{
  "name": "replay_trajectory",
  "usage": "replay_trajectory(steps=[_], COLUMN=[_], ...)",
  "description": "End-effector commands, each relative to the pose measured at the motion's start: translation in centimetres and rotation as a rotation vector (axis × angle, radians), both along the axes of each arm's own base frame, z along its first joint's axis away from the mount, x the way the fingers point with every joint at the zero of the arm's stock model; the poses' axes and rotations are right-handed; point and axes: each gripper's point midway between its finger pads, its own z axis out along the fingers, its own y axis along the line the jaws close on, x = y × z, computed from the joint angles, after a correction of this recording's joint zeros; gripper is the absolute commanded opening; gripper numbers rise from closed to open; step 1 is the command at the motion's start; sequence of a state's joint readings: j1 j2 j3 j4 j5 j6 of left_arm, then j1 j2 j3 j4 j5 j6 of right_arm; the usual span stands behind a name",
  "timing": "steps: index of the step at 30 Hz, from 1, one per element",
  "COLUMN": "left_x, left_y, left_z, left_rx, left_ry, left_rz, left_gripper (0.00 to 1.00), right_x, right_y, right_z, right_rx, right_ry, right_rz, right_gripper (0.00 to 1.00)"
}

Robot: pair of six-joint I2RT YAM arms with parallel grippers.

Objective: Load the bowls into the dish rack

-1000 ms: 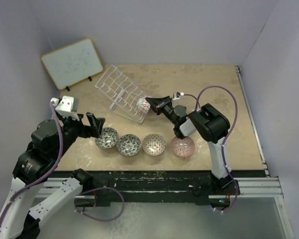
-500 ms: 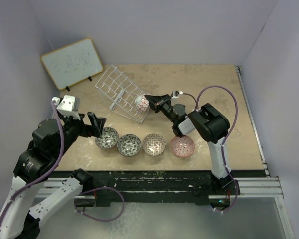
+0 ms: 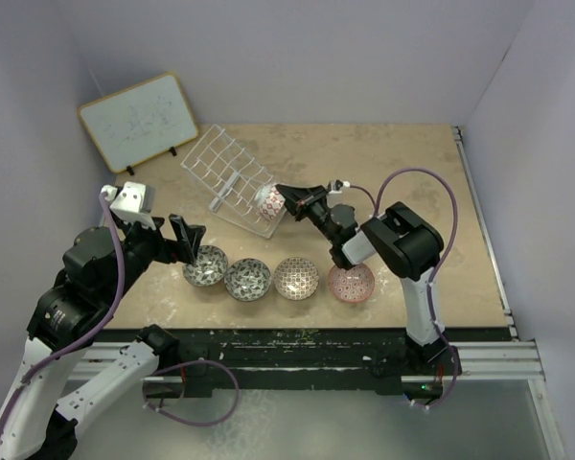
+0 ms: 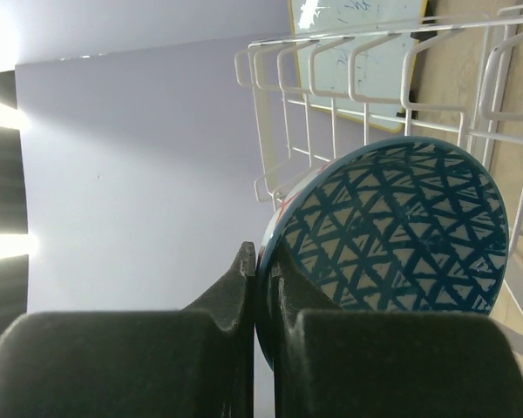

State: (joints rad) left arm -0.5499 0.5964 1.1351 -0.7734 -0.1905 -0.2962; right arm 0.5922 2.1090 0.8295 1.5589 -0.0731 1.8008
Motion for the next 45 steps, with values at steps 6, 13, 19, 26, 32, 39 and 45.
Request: replay_trajectory(steps=[6, 13, 19, 26, 32, 39, 45], left_x=[0.1, 0.3, 0.1, -0.1, 0.0, 0.1, 0.4], left_y=[0.1, -0.1, 0.1, 0.4, 0.3, 0.4, 0.1], left_z=[1.1, 0.9, 1.0, 1.2, 1.3, 1.3, 1.1], left_rx=[-0.027, -0.029, -0.029, -0.024, -0.029, -0.02, -0.02], left_ry=[-0.031, -0.027, -0.028, -0.037, -0.04, -0.044, -0.038], left_rz=[0.011, 0.006, 0.013, 0.019, 0.017, 0.021, 0.015], left_gripper=[0.99, 0.99, 0.99, 0.99, 0.99, 0.99, 0.99], right_x=[-2.7, -1.9, -0.6, 1.9, 5.1, 6.4, 6.2], right_y=[-1.7, -0.9, -0.3, -1.7, -3.1, -3.7, -3.1], right_z=[9.0, 7.2, 6.5, 6.7, 6.8, 7.1, 5.4], right_rx=[0.277, 0.284, 0.294, 0.289, 0.299, 0.289, 0.282], right_ry=[-0.276, -0.236, -0.239, -0.282, -0.339, -0.388, -0.352], right_rz=[0.003, 0.025, 0.031, 0.004, 0.025, 0.073, 0.134], right_gripper=[0.0, 0.0, 0.0, 0.0, 0.0, 0.0, 0.0])
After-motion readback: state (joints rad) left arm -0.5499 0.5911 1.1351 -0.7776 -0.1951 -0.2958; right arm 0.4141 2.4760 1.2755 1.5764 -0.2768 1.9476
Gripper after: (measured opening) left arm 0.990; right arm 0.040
